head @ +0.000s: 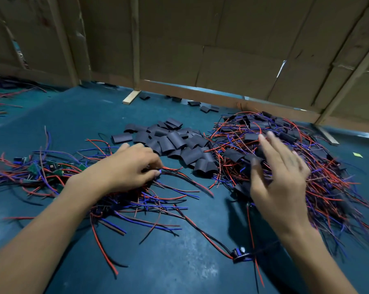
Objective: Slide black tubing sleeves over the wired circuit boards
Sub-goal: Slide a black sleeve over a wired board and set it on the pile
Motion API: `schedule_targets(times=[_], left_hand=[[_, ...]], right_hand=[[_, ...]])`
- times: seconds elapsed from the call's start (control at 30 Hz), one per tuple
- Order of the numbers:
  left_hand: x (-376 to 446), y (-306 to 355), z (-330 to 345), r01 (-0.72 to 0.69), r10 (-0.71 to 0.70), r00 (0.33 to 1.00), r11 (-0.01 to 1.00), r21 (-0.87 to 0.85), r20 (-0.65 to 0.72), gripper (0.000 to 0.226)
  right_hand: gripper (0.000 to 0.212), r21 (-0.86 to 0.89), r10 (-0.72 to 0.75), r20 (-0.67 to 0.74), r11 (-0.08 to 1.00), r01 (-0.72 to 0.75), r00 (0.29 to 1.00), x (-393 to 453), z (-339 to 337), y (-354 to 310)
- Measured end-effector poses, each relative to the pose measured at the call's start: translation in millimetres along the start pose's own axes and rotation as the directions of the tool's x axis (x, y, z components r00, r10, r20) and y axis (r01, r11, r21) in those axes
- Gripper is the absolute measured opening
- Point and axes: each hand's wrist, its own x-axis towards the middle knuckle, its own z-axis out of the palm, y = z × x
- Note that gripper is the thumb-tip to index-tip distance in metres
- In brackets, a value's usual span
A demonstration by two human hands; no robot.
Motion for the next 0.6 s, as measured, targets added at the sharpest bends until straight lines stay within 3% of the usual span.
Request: schedule_targets(times=[0.03,0.1,0.17,0.27,0.4,0.43,0.47,0.53,0.57,0.6], left_hand=[[0,3,-1,-0.081,0.077,0.991,0.996,-0.035,-0.108,0.027],[0,17,-3,-0.269,0.179,0.910,0.941,-0.206,-0.374,0.030],[0,35,-3,-0.367,0.085,0.833,0.824,-0.431,-0.547,0.028],[0,62,1,-0.403,-0.147,0.792,0.604,-0.688,-0.593,0.023],[4,71,5,-0.355,-0.346,0.691,0.603,-0.715,-0.635,0.020],[6,71,5,-0.361,-0.406,0.687,0.529,-0.768,-0.603,0.019],[8,71,4,-0.381,-0.475,0.703,0.377,-0.844,-0.529,0.018],[12,72,0,-0.393,-0.553,0.779,-0.065,-0.917,-0.295,0.016],[13,73,-2,-0.373,-0.534,0.822,-0.243,-0.896,-0.197,0.017],[13,73,-2,-0.335,-0.496,0.858,-0.340,-0.879,-0.135,0.019]], right_hand=[[0.039,0.046,-0.067,-0.043,0.997,0.069,0.997,0,0,-2],[0.027,0.174,-0.134,-0.095,0.973,0.149,0.986,-3,-1,-8],[0.018,0.335,-0.096,-0.065,0.936,0.112,0.993,-7,-1,-18],[0.016,0.486,-0.005,0.040,0.874,-0.015,0.999,-9,-2,-30],[0.026,0.338,0.130,-0.062,0.936,-0.101,0.990,-3,-7,-25],[0.028,0.286,0.158,-0.110,0.951,-0.122,0.981,-1,-9,-23],[0.028,0.252,0.168,-0.161,0.960,-0.124,0.973,1,-11,-21],[0.020,0.237,0.117,-0.217,0.969,-0.064,0.969,1,-13,-17],[0.018,0.291,0.100,-0.186,0.956,-0.043,0.977,0,-14,-16],[0.017,0.398,0.115,-0.100,0.915,-0.066,0.988,0,-13,-17]])
